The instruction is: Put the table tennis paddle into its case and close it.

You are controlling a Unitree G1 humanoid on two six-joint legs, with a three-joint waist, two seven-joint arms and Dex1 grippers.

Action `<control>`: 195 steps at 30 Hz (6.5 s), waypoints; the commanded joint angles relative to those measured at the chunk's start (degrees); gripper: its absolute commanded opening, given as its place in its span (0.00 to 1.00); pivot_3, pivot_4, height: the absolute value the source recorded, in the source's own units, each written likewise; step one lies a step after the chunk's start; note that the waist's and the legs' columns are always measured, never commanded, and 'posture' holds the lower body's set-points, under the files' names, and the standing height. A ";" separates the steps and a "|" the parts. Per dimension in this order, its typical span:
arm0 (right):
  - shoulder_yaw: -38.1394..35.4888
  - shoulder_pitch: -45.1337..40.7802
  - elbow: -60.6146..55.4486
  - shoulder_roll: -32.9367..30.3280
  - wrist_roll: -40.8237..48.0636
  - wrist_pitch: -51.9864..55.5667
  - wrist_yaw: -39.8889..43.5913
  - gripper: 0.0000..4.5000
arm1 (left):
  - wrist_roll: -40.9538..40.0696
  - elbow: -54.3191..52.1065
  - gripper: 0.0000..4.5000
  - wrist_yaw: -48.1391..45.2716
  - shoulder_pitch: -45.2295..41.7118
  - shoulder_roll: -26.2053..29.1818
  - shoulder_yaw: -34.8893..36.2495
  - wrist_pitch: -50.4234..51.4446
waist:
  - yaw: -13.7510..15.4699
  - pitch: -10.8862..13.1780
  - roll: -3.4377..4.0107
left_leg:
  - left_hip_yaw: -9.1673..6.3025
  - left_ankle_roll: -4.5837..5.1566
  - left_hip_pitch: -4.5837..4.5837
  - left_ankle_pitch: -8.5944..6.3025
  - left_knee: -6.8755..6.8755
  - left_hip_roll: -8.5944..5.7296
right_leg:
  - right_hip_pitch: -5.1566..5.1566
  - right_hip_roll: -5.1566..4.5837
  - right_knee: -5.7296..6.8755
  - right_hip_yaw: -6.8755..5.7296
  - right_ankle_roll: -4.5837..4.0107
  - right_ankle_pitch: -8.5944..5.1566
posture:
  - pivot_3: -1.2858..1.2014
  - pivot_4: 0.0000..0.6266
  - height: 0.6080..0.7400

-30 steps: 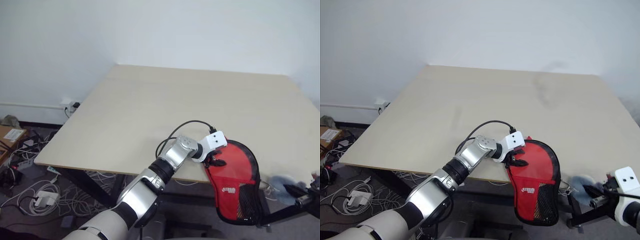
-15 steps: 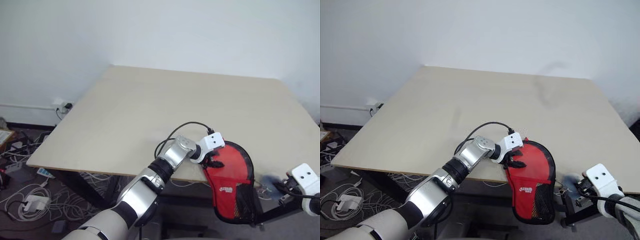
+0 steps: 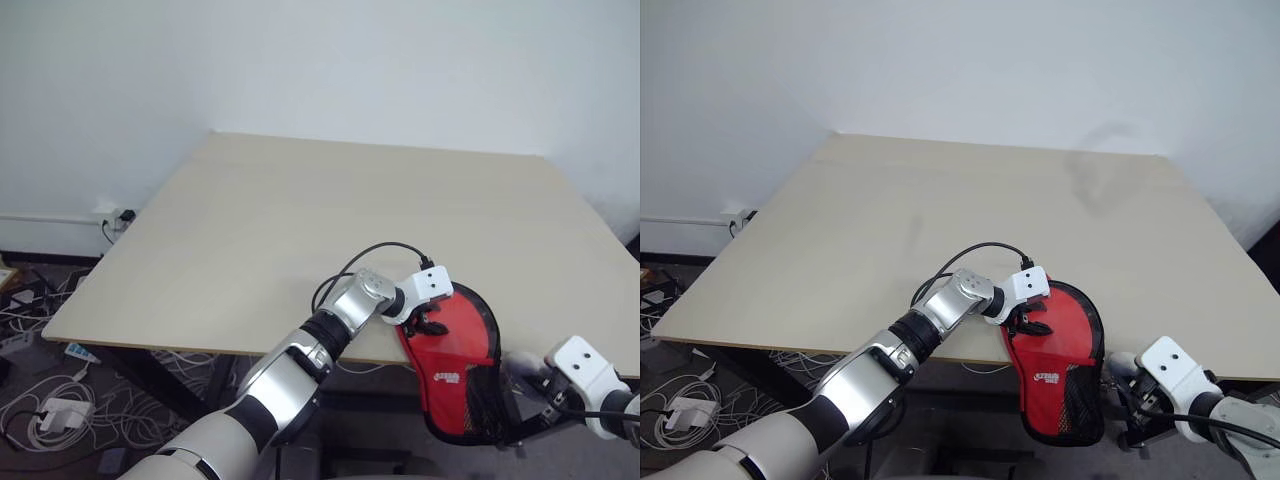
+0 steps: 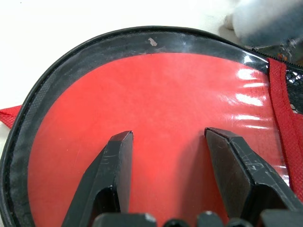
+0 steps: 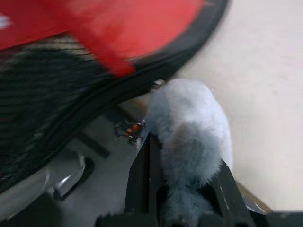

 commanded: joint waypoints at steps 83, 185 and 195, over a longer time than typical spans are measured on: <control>13.68 -17.94 24.51 10.58 -2.58 0.70 -3.88 0.95 | 1.79 -3.75 0.56 -0.73 1.63 -0.63 -1.74 4.38 | 0.28 0.09 1.16 | 0.06 0.05 -0.03 -0.03 -0.02 -0.10 | -0.07 -0.02 0.04 0.04 0.04 -0.01 | 0.52 0.00 0.81; -8.64 9.92 7.68 -8.14 -12.39 -12.87 24.02 0.85 | -2.48 1.79 0.56 -3.28 -2.22 6.31 9.23 1.23 | 0.35 0.18 1.10 | 0.03 0.02 -0.04 -0.07 0.04 -0.17 | -0.02 -0.06 0.03 0.01 0.29 -0.16 | 0.52 0.00 0.81; -13.68 2.26 1.93 -4.23 -3.68 -5.83 23.44 0.99 | -2.76 -1.68 0.56 -5.14 -0.37 7.60 9.21 1.51 | 0.20 0.19 1.18 | 0.03 0.01 -0.04 -0.07 0.04 -0.17 | -0.03 -0.05 0.04 0.02 0.37 -0.11 | 0.52 0.00 0.81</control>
